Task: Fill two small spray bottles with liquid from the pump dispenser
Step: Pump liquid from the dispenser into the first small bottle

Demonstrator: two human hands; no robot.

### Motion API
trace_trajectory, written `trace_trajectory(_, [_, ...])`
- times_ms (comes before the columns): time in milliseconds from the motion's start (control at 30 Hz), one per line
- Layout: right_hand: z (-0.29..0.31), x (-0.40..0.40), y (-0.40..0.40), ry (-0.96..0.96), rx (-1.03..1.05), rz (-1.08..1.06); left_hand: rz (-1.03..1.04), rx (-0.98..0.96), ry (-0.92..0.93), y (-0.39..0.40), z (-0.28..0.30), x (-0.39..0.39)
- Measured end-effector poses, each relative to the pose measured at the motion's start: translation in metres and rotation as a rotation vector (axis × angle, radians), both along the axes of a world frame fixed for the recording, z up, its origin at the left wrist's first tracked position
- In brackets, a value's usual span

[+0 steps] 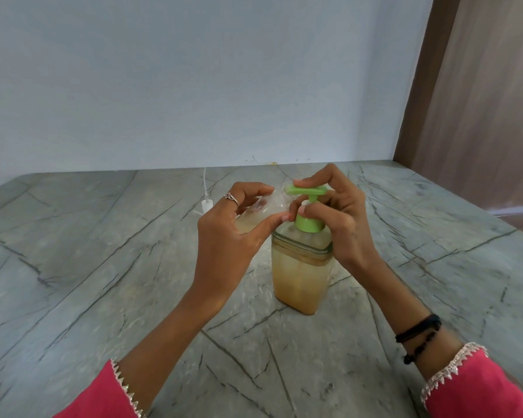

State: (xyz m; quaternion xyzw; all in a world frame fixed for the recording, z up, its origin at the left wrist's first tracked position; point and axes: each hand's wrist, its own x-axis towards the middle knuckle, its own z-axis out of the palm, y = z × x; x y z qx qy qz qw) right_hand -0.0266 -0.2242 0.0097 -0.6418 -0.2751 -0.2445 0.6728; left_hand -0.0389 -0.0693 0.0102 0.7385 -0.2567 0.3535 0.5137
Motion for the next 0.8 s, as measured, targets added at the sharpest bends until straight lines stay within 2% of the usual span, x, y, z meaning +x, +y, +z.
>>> trace_trajectory(333, [-0.004,-0.002,0.002,-0.056,-0.053,-0.031,0.008,0.008,-0.001,0.001,0.000,0.002])
trace_trajectory(400, [-0.008,-0.004,-0.002,-0.078,-0.148,-0.067,0.004,-0.001,0.009,0.001,0.001,0.001])
trace_trajectory(500, [-0.008,-0.008,-0.008,-0.111,-0.420,-0.146,-0.006,-0.020,0.019,0.000,0.002,-0.001])
trace_trajectory(633, [0.002,-0.014,-0.012,-0.049,-0.646,-0.175,-0.005,-0.027,0.027,0.001,0.003,-0.001])
trace_trajectory(800, [0.007,-0.017,-0.014,-0.026,-0.785,-0.179,0.007,-0.022,0.022,0.002,0.003,0.001])
